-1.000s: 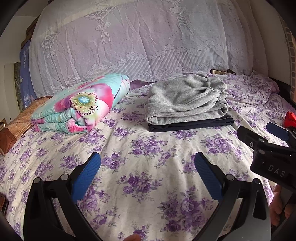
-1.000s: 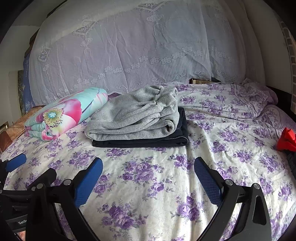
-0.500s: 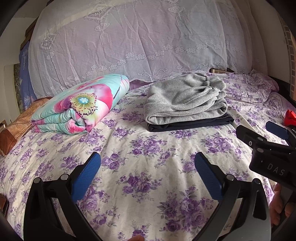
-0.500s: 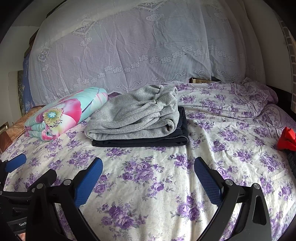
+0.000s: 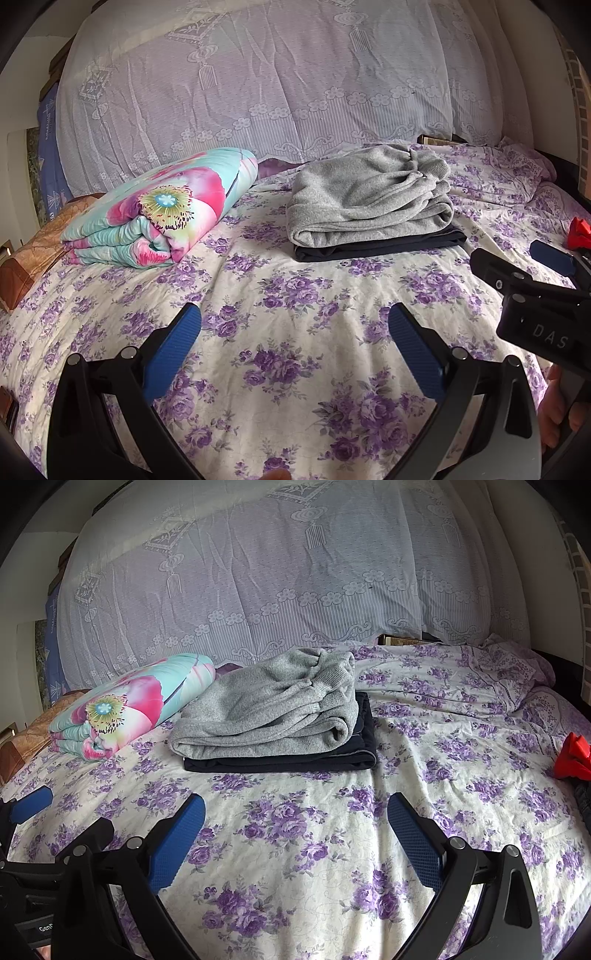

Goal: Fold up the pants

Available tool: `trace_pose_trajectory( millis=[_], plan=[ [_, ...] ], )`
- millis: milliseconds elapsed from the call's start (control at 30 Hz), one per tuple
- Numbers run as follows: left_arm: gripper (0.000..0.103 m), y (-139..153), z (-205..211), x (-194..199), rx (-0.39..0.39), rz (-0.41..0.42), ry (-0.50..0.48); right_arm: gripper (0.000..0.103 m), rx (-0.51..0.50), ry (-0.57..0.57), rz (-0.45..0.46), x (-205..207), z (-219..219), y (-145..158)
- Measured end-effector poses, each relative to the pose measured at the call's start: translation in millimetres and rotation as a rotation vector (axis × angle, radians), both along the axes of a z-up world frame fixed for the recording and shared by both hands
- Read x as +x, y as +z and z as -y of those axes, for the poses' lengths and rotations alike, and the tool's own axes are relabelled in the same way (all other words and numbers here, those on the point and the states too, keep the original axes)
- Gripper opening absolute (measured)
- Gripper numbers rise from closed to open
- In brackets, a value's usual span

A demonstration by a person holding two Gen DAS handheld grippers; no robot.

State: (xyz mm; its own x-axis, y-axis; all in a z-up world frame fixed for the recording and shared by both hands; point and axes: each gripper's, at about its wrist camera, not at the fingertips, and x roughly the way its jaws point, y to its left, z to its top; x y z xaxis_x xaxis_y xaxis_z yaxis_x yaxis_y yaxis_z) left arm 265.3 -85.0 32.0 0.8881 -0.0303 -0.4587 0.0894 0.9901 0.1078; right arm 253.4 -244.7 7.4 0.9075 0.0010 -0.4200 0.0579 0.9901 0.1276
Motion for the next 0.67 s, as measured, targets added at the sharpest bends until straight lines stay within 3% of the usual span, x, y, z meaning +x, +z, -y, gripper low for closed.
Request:
trace_pose_trajectory(
  millis=[367, 667],
  plan=[
    [0.099, 1, 3, -4, 0.021, 0.019, -0.030, 0.099, 0.004, 0.000, -0.002, 1, 1, 0],
    [0.099, 0, -11, 6, -0.036, -0.028, -0.022, 0.099, 0.010, 0.000, -0.008, 1, 1, -1]
  ],
)
